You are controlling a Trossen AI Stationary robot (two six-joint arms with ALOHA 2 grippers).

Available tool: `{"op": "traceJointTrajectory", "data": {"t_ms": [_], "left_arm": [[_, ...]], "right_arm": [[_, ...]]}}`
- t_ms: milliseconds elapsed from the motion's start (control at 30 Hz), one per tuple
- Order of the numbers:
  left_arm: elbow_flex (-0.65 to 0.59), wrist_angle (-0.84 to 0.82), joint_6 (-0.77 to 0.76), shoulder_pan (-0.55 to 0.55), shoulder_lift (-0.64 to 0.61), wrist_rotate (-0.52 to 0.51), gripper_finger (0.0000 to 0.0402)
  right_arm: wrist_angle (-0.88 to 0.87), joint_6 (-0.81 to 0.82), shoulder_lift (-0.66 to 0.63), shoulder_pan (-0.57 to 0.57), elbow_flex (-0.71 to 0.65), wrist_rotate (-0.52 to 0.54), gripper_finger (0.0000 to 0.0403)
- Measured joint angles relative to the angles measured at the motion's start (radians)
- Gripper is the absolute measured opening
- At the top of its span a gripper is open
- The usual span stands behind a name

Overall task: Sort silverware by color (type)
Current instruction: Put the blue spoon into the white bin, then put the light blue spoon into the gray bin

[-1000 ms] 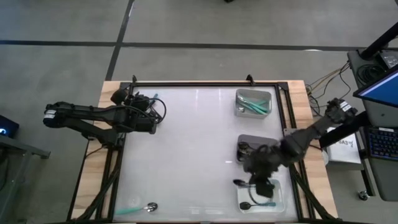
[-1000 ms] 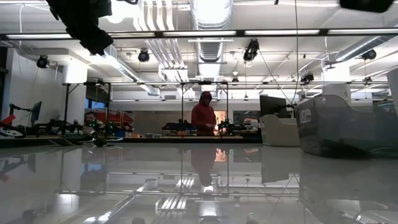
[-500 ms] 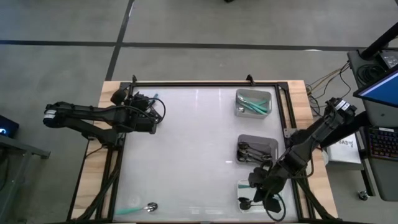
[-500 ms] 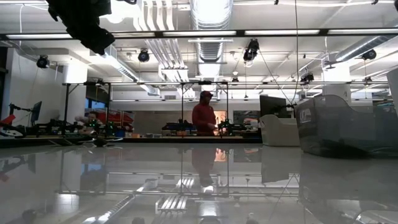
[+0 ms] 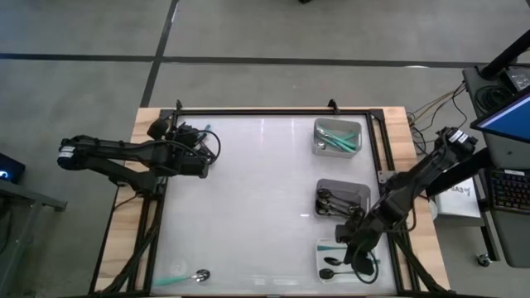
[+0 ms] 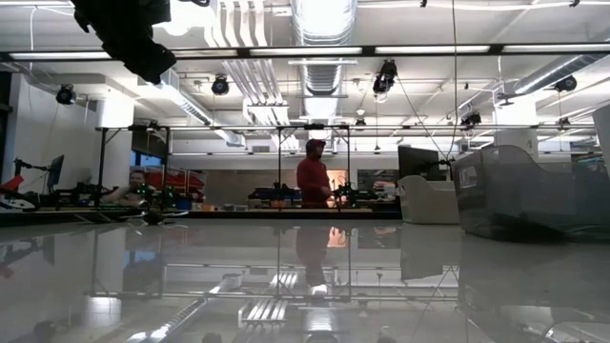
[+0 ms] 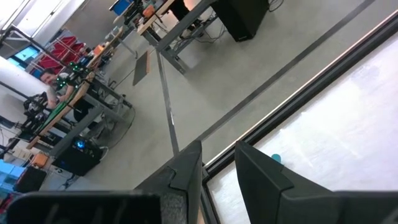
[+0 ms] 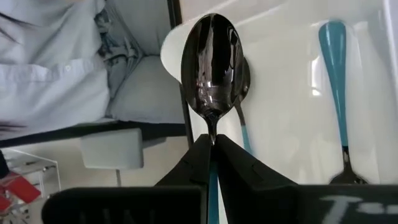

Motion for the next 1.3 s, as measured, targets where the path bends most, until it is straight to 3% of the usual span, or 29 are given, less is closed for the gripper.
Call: {"op": "traceJointTrajectory", "data": {"t_ms": [467,933,1033,1300], "left_arm": [[0.000,0.002,0.000,0.000,0.001,0.000,0.0080],[0.000,0.010,0.002,0.000,0.001,0.012,0.0080],[0.000,0.011,0.029,0.000,0.001,0.137,0.0080],[0.000,0.012,0.178,-0.014,0.014,0.721,0.0080]], "right_arm": [[0.002,0.011,0.005,0.000,-0.001,0.019,0.0012],[0.002,-0.055,0.005,-0.005,-0.001,0.027,0.0106],[0.002,-0.062,0.003,-0.031,-0.001,0.026,0.0107],[0.001,-0.196,-0.019,-0.152,0.000,0.024,0.0086]]}}
